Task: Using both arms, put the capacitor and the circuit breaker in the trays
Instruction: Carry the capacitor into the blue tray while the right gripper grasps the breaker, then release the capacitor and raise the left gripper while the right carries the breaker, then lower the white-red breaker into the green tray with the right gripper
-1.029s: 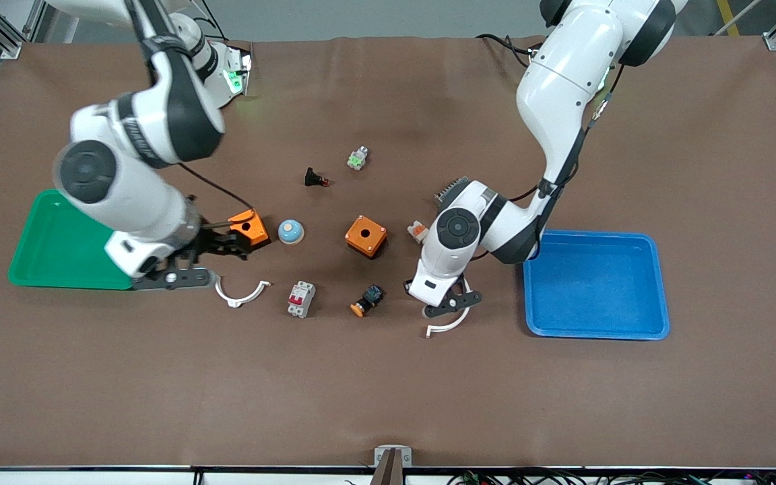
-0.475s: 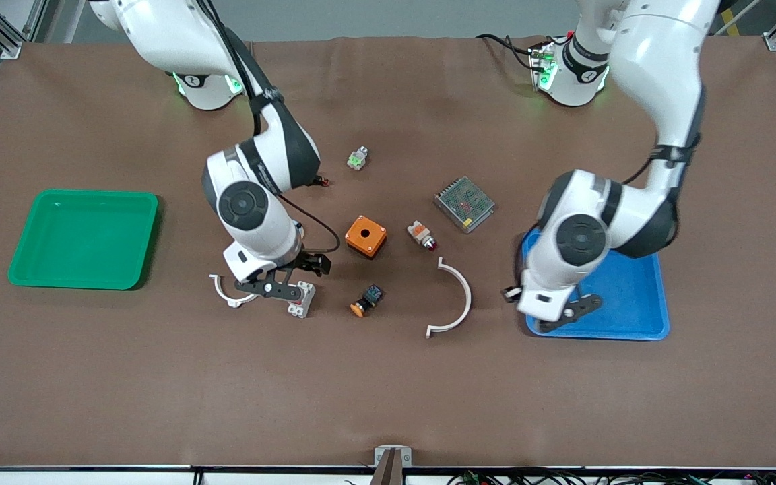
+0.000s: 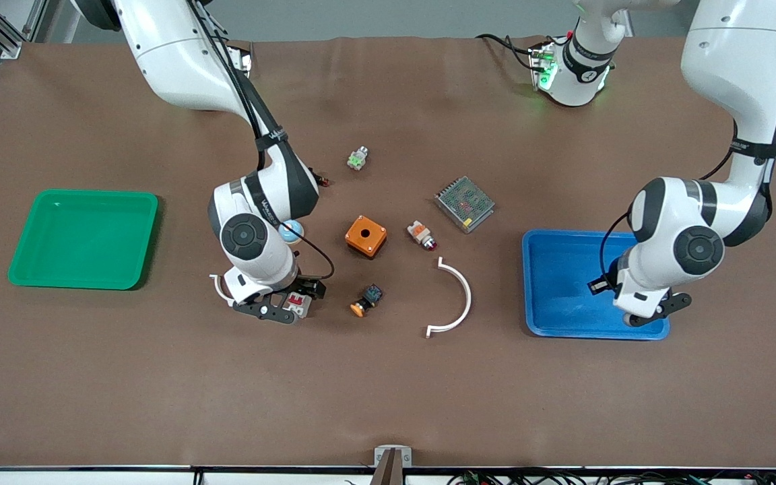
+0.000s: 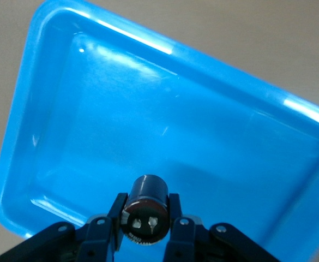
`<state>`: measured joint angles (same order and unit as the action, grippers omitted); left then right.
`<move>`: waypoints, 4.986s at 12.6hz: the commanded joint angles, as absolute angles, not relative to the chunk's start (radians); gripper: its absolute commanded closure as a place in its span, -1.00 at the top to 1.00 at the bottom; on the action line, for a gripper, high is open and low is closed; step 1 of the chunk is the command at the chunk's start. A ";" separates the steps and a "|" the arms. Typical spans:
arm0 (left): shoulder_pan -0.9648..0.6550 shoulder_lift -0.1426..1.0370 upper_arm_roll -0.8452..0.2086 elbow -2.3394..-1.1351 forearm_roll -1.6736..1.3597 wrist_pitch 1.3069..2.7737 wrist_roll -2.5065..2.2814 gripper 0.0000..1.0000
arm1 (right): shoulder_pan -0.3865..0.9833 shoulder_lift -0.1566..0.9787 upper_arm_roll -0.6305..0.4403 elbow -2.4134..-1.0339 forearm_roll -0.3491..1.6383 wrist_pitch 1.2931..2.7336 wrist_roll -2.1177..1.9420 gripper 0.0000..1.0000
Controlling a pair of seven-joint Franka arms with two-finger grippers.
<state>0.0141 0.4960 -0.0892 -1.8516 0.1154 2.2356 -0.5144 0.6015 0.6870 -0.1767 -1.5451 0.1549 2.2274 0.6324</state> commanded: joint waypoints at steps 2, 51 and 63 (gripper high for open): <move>0.092 0.535 -0.110 -1.902 0.126 2.341 -0.427 -0.96 | 0.592 0.745 -0.172 -1.516 0.193 2.261 0.640 1.00; -0.071 -0.064 -0.015 -1.578 -0.028 1.543 -0.067 1.00 | -0.020 0.451 -0.499 -2.016 0.162 2.128 -0.660 -0.89; -0.066 -0.067 -0.012 -1.582 -0.035 1.540 -0.067 1.00 | -0.012 0.499 -0.491 -2.011 0.229 2.212 -0.644 1.00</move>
<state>-0.0665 -0.0728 -0.0186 -1.5977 -0.0192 1.5439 -0.0785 -0.0117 0.5125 -0.4920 -2.0096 0.1982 2.2143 -0.6494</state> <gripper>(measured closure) 0.000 0.427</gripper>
